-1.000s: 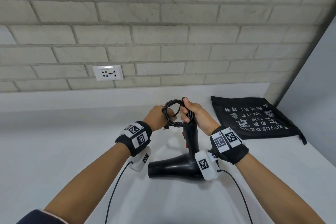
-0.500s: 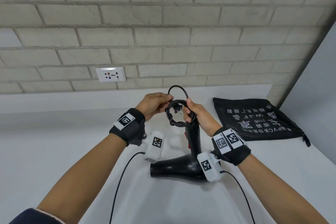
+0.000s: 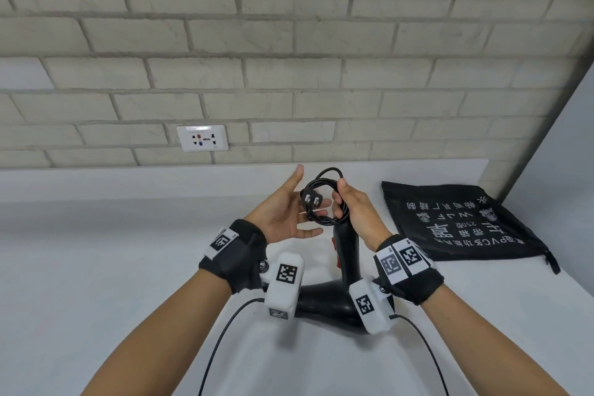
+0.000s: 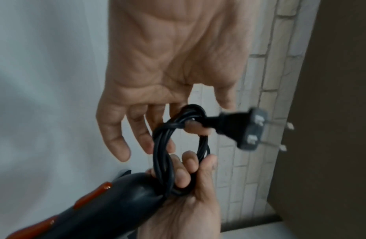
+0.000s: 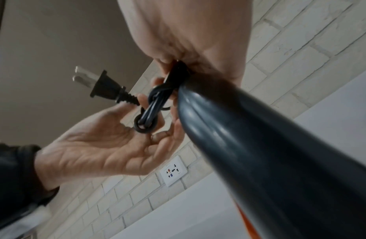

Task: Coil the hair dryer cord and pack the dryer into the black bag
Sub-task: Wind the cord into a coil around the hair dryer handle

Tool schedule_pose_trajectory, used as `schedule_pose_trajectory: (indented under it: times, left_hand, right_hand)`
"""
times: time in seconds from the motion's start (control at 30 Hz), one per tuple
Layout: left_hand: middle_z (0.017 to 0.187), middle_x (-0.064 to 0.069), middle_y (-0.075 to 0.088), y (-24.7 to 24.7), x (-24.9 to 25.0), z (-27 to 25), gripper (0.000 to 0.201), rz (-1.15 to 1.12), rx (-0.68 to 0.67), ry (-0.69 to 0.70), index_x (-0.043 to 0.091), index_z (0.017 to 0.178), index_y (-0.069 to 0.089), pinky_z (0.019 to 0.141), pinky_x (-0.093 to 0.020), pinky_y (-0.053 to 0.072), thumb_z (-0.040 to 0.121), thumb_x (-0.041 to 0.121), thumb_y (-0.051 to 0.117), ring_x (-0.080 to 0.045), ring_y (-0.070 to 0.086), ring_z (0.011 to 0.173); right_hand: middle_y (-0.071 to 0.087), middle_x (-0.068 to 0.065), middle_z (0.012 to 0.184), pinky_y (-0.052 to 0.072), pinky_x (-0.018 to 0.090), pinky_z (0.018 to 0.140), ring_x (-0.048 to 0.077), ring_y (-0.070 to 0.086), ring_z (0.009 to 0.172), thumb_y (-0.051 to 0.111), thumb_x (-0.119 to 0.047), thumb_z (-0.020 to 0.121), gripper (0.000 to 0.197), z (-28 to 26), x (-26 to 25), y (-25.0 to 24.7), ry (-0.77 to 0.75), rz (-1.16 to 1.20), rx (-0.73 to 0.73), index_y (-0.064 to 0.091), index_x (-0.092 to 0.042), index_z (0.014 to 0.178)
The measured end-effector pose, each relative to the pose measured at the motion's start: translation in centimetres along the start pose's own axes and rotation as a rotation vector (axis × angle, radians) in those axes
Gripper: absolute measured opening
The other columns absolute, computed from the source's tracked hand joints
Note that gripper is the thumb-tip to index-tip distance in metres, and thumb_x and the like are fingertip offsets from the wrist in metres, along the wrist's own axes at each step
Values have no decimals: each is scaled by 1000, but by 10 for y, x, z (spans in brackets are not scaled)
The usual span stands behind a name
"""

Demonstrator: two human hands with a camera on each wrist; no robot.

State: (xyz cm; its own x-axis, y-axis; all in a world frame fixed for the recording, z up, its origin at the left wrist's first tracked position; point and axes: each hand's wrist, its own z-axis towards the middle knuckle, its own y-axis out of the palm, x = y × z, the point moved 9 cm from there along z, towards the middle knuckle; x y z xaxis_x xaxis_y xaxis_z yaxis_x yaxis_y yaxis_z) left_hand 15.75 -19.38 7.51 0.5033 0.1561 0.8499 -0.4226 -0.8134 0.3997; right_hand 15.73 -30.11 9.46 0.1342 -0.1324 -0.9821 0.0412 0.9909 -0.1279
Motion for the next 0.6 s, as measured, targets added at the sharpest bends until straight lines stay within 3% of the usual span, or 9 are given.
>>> schedule_pose_trajectory:
  times: [0.07, 0.17, 0.3, 0.37, 0.43, 0.5, 0.6]
  left_hand:
    - [92, -4, 61, 0, 2, -1, 30, 95, 49, 15, 16, 80, 57, 82, -37, 55, 85, 45, 55, -19, 57, 92]
    - [89, -7, 57, -1, 6, -2, 11, 247, 107, 32, 10, 91, 56, 67, -24, 58, 86, 19, 61, -18, 61, 76]
    - [78, -14, 62, -9, 17, -11, 32, 520, 257, 109, 3, 117, 44, 51, -20, 56, 88, 6, 57, -13, 64, 49]
    - [70, -11, 63, -3, 23, -22, 23, 797, 267, 171, -2, 112, 48, 47, -16, 53, 92, 7, 51, -11, 59, 46]
    - [65, -3, 62, 10, 32, -33, 18, 973, 178, 248, -1, 102, 58, 49, -12, 49, 93, 11, 47, -6, 55, 48]
    - [64, 2, 58, 17, 50, -45, 18, 960, 119, 333, 6, 98, 63, 49, -10, 41, 94, 12, 46, -2, 50, 48]
    - [66, 4, 55, 8, 75, -51, 25, 855, 165, 435, 15, 92, 64, 49, -6, 35, 96, 10, 40, 0, 46, 53]
  right_hand:
    - [43, 0, 55, 36, 7, 47, -1, 40, 41, 29, -37, 98, 42, 0, 0, -2, -16, -25, 36, 42, -16, 64]
    - [42, 0, 55, 36, 8, 47, 4, 39, 45, 31, -37, 98, 41, 0, 0, -4, -20, -26, 86, 42, -15, 65]
    - [43, -1, 55, 37, 18, 57, 10, 40, 52, 32, -36, 98, 42, 1, 1, -8, -26, -50, 157, 42, -17, 62]
    - [43, 0, 55, 37, 19, 56, 11, 39, 53, 32, -36, 98, 42, 1, 2, -11, -24, -59, 180, 41, -16, 62]
    - [42, 1, 56, 39, 14, 49, 12, 39, 51, 33, -35, 98, 41, 2, 2, -14, -24, -65, 189, 41, -15, 63]
    - [41, 1, 55, 39, 14, 45, 12, 38, 49, 34, -33, 98, 39, 2, 1, -14, -36, -60, 189, 42, -14, 64]
    - [41, 1, 52, 39, 16, 44, 5, 39, 42, 35, -29, 98, 32, 3, -2, -12, -77, -85, 177, 47, -16, 72]
